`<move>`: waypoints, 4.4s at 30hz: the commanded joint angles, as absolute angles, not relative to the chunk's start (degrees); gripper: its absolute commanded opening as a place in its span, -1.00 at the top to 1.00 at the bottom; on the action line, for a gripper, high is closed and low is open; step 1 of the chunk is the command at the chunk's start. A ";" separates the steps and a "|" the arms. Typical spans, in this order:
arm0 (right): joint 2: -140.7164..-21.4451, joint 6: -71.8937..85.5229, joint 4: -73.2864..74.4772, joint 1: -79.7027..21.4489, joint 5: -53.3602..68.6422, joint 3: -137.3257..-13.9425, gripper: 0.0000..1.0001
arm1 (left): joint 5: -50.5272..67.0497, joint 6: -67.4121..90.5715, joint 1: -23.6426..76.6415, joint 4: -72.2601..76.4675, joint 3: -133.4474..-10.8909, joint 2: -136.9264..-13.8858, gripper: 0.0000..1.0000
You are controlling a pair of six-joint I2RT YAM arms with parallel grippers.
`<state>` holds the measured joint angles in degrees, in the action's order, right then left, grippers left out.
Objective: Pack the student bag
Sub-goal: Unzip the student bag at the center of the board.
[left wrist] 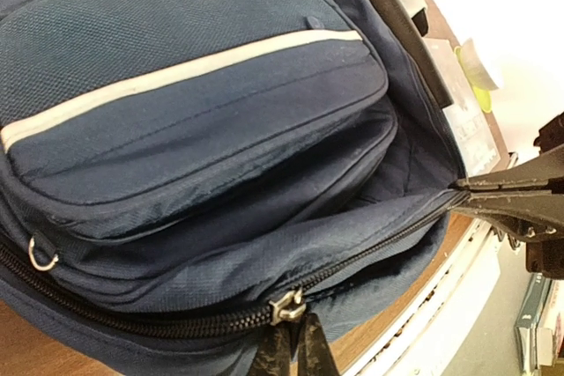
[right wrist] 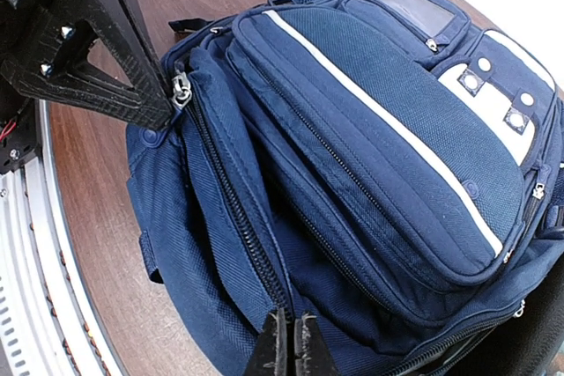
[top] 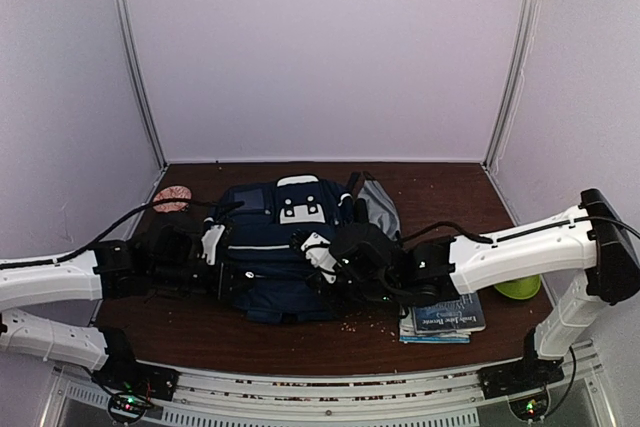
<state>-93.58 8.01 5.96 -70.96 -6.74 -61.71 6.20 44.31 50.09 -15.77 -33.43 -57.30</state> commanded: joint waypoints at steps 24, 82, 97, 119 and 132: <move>-88.84 11.25 12.08 -70.56 -7.49 -59.61 1.00 | 3.34 40.08 44.98 -25.57 -33.04 -46.83 -0.48; -93.77 10.37 14.85 -72.60 -1.58 -70.84 -0.06 | 10.84 32.71 53.34 -16.61 -33.14 -56.06 1.00; -107.04 4.72 19.59 -74.47 -3.26 -81.01 -0.03 | 8.41 36.74 53.60 -17.37 -27.64 -48.86 1.00; -105.87 2.08 20.96 -75.25 -9.67 -79.97 1.00 | 6.02 37.89 53.61 -21.83 -27.06 -45.95 1.00; -99.95 12.30 15.06 -74.71 -5.52 -74.27 -0.19 | 2.31 41.83 53.61 -22.18 -26.40 -47.17 1.00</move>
